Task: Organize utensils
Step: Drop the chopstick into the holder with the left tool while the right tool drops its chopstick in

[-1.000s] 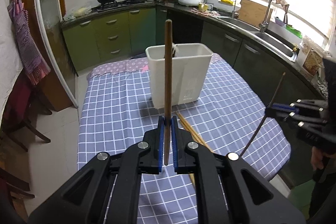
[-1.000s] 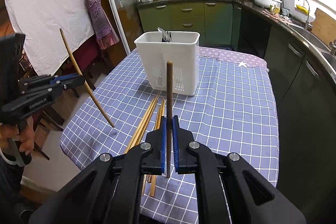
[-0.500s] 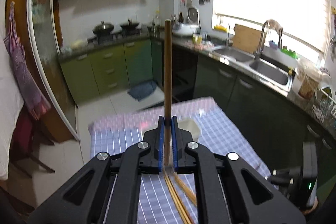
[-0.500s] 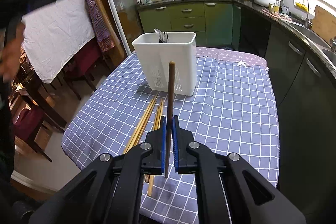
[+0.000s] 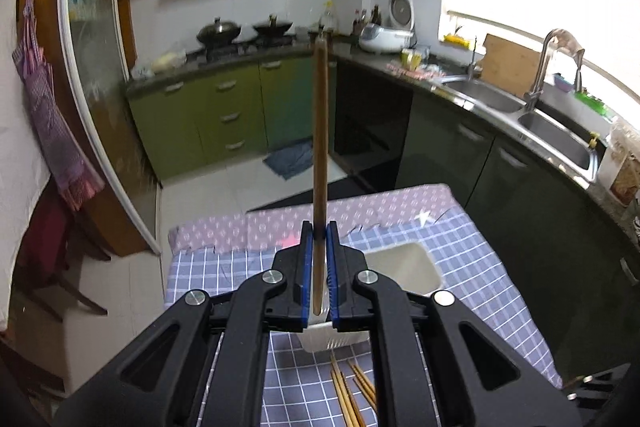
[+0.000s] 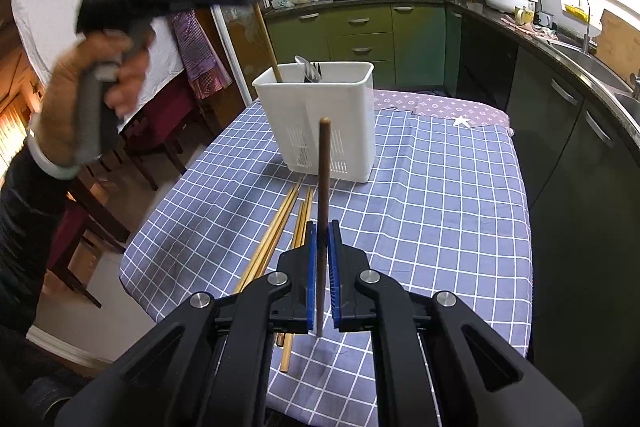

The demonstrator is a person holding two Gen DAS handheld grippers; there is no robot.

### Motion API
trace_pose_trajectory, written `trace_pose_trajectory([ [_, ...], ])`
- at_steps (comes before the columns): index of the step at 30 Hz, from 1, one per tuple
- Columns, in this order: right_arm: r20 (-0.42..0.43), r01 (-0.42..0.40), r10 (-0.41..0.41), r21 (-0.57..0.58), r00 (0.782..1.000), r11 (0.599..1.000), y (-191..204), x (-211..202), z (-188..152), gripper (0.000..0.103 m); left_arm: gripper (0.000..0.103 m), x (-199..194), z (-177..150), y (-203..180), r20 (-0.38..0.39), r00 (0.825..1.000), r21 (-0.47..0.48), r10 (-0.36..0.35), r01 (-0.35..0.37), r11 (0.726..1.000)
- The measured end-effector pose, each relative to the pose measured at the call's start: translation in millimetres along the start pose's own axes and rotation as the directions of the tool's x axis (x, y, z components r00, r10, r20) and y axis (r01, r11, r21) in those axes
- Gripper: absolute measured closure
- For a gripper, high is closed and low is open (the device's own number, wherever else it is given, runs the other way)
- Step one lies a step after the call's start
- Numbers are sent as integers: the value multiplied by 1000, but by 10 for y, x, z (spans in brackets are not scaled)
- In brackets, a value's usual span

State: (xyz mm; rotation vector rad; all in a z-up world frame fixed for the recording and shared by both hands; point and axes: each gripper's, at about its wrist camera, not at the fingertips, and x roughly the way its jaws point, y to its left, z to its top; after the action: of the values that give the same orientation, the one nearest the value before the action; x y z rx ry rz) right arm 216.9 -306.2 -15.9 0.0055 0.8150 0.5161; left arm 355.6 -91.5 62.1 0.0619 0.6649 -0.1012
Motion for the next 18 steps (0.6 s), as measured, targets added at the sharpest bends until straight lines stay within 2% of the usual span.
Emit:
trace_pose_trajectory([
  [6, 57, 13, -13, -1, 998, 1000, 23, -167, 252, 97, 95, 138, -221, 35, -35, 999, 23, 14, -13, 1000],
  [8, 89, 25, -24, -1, 996, 1000, 33, -237, 393, 96, 91, 86, -247, 63, -32, 999, 15, 4, -3, 1000],
  [11, 166, 43, -42, 0, 985, 999, 69, -410, 693, 96, 90, -104, -277, 148, -2, 1000, -12, -11, 11, 1000],
  [15, 286, 49, -49, 8, 957, 999, 152, -619, 1212, 96, 85, -391, -332, 240, 28, 999, -30, -24, 25, 999],
  [18, 359, 86, -88, 22, 929, 996, 203, -657, 1548, 96, 85, -575, -428, 273, 32, 999, -19, -36, 37, 999],
])
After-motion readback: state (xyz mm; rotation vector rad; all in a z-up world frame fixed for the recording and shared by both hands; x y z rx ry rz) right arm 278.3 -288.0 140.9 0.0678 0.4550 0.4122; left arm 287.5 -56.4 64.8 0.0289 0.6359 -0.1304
